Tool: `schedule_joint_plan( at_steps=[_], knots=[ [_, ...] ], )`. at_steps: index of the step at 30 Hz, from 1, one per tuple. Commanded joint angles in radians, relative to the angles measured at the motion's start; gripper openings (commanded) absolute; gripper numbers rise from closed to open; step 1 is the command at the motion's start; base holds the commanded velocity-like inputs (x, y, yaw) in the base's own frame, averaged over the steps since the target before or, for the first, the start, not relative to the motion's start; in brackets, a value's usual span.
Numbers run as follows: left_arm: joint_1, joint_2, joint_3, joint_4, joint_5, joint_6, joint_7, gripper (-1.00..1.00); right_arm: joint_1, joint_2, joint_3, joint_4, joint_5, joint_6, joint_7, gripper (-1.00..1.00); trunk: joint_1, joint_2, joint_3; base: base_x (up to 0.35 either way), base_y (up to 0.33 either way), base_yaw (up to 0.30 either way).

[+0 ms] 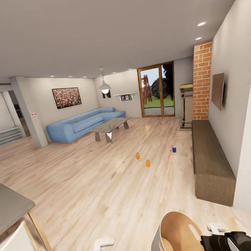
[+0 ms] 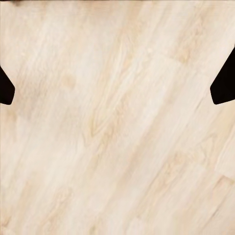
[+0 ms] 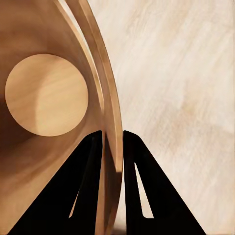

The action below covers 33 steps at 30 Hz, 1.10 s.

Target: Put the three can of soda from the living room inside the tash can in the kitchen.

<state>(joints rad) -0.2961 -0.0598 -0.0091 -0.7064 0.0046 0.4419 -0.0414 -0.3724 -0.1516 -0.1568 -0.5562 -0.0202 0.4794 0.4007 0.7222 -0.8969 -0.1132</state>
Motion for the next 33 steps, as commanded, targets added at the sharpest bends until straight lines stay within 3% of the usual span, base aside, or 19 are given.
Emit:
schedule_joint_plan(
  at_steps=[1, 15, 33],
  knots=[
    [0.0, 0.0, 0.0, 0.0, 0.0, 0.0, 0.0, 1.0, 0.0, 0.0, -0.002, -0.001, -0.018, 0.004, 0.005, -1.0, 0.0, 0.0, 0.0, 0.343, 0.0, -0.016],
    [0.0, 0.0, 0.001, -0.001, 0.001, 0.0, 0.0, 1.0, -0.001, 0.001, -0.003, -0.001, -0.018, 0.004, 0.005, -1.0, 0.0, 0.0, 0.0, 0.343, 0.0, -0.011],
    [0.0, 0.0, 0.001, -0.001, 0.0, 0.0, 0.0, 1.0, -0.001, 0.003, -0.001, -0.001, -0.018, 0.004, 0.004, -1.0, 0.0, 0.0, 0.0, 0.343, 0.0, -0.126]
  ],
)
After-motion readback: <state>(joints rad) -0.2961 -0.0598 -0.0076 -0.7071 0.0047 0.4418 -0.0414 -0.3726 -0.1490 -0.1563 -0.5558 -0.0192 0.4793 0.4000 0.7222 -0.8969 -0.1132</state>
